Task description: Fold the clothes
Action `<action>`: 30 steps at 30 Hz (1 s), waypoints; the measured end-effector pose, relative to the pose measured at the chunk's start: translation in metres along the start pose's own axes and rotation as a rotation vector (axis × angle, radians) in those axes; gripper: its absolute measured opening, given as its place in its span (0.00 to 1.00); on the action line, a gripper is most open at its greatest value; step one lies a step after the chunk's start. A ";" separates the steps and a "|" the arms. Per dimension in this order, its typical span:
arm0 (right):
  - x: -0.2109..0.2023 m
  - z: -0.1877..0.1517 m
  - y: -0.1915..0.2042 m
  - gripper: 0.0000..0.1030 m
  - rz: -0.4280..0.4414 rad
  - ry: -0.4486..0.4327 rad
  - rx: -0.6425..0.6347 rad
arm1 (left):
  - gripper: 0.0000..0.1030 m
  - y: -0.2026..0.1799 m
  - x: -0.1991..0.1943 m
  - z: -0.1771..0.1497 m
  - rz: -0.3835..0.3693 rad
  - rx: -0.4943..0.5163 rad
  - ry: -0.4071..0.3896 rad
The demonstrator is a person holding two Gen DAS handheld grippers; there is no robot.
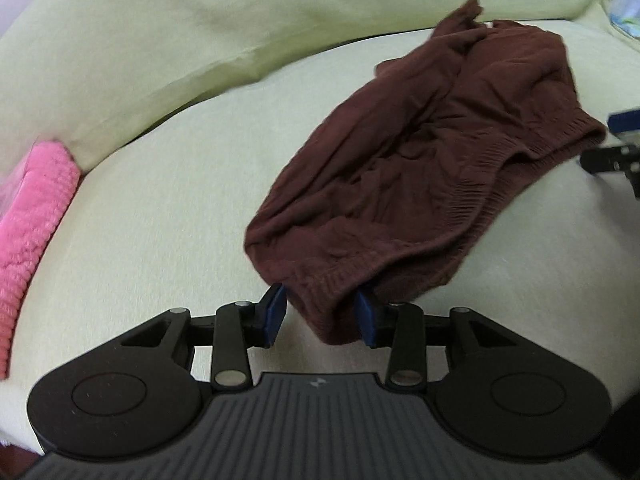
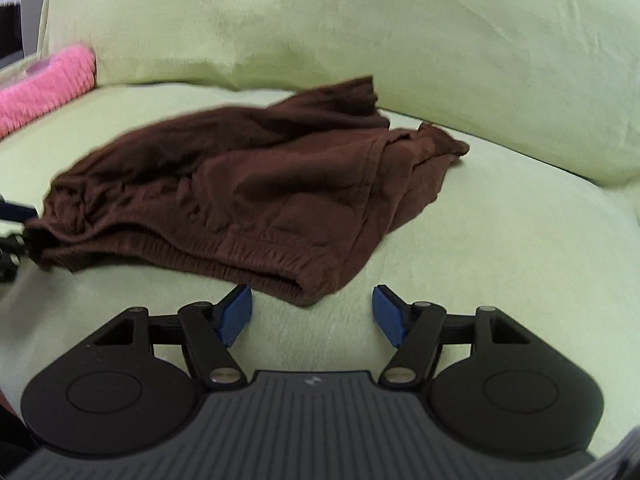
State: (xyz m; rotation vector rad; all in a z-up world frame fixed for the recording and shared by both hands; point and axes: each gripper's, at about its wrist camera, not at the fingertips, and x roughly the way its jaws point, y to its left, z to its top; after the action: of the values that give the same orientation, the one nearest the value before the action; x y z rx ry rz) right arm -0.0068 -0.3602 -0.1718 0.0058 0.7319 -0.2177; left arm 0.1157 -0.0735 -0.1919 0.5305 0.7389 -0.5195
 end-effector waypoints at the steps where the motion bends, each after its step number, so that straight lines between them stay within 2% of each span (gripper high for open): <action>1: 0.003 0.001 0.000 0.61 -0.006 -0.013 0.006 | 0.43 0.003 0.001 0.001 0.005 -0.016 0.006; 2: 0.007 0.001 0.001 0.57 -0.009 -0.020 0.010 | 0.43 0.004 0.003 0.001 0.008 -0.028 0.009; 3: 0.010 0.002 0.002 0.54 -0.008 -0.033 0.018 | 0.36 0.006 0.004 0.003 0.007 -0.041 0.012; 4: 0.010 0.003 0.001 0.38 -0.004 -0.057 0.032 | 0.27 0.008 0.004 0.005 0.004 -0.057 0.014; 5: 0.011 0.005 0.002 0.19 -0.002 -0.069 0.039 | 0.24 0.010 0.005 0.007 0.002 -0.074 0.017; 7: 0.010 0.010 0.000 0.14 -0.006 -0.096 0.067 | 0.18 0.013 0.006 0.012 0.006 -0.094 0.014; 9: 0.008 0.017 -0.004 0.14 -0.007 -0.116 0.097 | 0.17 0.016 0.006 0.017 0.010 -0.112 0.006; 12: 0.017 0.021 -0.002 0.15 -0.018 -0.060 0.068 | 0.17 0.021 0.005 0.021 0.001 -0.138 0.005; 14: 0.023 0.017 0.003 0.33 -0.048 -0.044 0.042 | 0.17 0.020 0.006 0.020 0.003 -0.136 0.011; 15: 0.026 0.016 0.007 0.34 -0.057 -0.047 0.029 | 0.17 0.019 0.009 0.021 0.002 -0.135 0.014; 17: 0.031 0.014 0.014 0.31 -0.055 -0.081 0.004 | 0.16 0.017 0.014 0.020 0.003 -0.133 0.031; 19: 0.036 0.013 0.021 0.14 -0.052 -0.114 -0.018 | 0.11 0.017 0.017 0.022 0.020 -0.132 0.038; 21: 0.036 0.019 0.025 0.12 -0.051 -0.149 -0.022 | 0.09 0.021 0.015 0.025 0.037 -0.143 0.035; 23: 0.021 0.031 0.024 0.11 -0.069 -0.220 -0.006 | 0.09 0.027 0.010 0.030 0.054 -0.167 0.023; 30: -0.044 0.057 0.029 0.11 -0.148 -0.408 -0.069 | 0.08 0.028 -0.045 0.055 0.081 -0.157 -0.114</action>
State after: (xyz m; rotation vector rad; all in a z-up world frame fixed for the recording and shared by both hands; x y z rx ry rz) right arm 0.0048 -0.3278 -0.1023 -0.1546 0.3326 -0.3237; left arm 0.1316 -0.0748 -0.1172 0.3797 0.6411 -0.4090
